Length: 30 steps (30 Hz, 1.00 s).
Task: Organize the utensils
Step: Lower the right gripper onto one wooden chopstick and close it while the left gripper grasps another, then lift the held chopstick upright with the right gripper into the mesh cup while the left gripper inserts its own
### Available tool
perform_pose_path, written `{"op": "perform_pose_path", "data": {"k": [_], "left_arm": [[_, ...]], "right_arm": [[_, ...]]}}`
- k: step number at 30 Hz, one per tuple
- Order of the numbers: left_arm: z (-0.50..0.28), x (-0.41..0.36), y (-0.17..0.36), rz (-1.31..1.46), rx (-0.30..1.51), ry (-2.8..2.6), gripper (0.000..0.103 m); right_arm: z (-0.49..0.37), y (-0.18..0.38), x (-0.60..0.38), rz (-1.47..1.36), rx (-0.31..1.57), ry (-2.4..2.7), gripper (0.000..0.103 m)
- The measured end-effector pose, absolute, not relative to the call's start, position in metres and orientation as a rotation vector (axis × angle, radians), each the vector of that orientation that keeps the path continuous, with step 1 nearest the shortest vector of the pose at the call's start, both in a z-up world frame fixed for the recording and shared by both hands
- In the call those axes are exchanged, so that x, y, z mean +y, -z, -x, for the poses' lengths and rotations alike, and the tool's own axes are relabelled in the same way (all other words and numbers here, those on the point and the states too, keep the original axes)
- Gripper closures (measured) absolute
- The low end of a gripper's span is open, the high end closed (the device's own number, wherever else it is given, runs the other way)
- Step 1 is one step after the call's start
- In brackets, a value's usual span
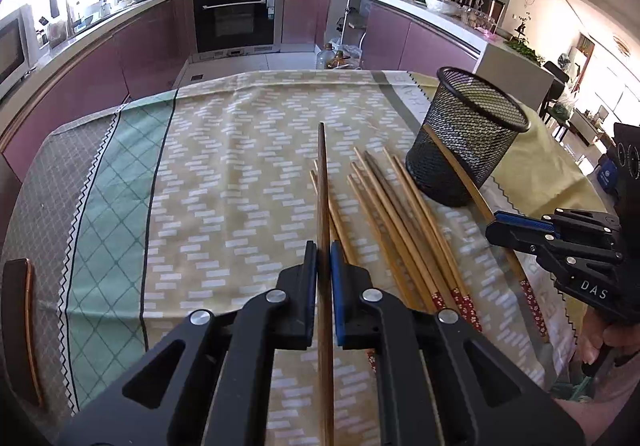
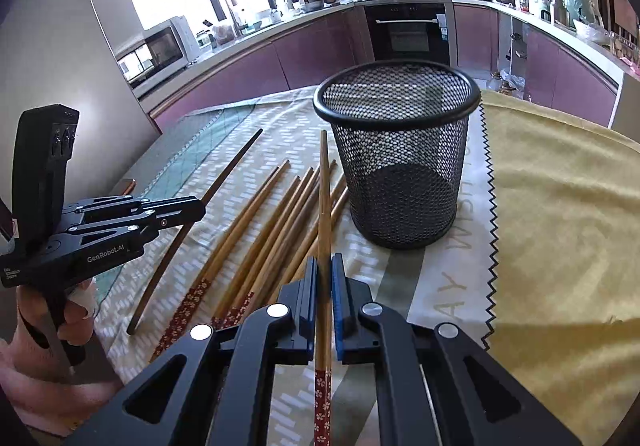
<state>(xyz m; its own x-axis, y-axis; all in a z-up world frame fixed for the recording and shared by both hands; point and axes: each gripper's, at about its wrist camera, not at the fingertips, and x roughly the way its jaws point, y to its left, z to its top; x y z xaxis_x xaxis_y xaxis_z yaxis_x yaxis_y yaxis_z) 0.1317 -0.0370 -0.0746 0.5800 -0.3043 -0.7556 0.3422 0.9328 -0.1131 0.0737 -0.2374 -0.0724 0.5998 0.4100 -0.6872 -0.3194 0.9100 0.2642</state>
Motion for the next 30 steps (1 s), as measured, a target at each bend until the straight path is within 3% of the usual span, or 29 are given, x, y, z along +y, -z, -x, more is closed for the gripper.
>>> {"op": "perform_pose_path", "data": {"k": [18, 30], "left_arm": [[-0.081, -0.031, -0.059, 0.034, 0.565, 0.578, 0.096], [-0.109, -0.085, -0.132, 0.096, 0.404, 0.656, 0.096]], "right_arm": [[-0.058, -0.022, -0.275, -0.189, 0.516, -0.479, 0.097], [-0.098, -0.068, -0.297, -0.208, 0.359, -0.404, 0.097]]}}
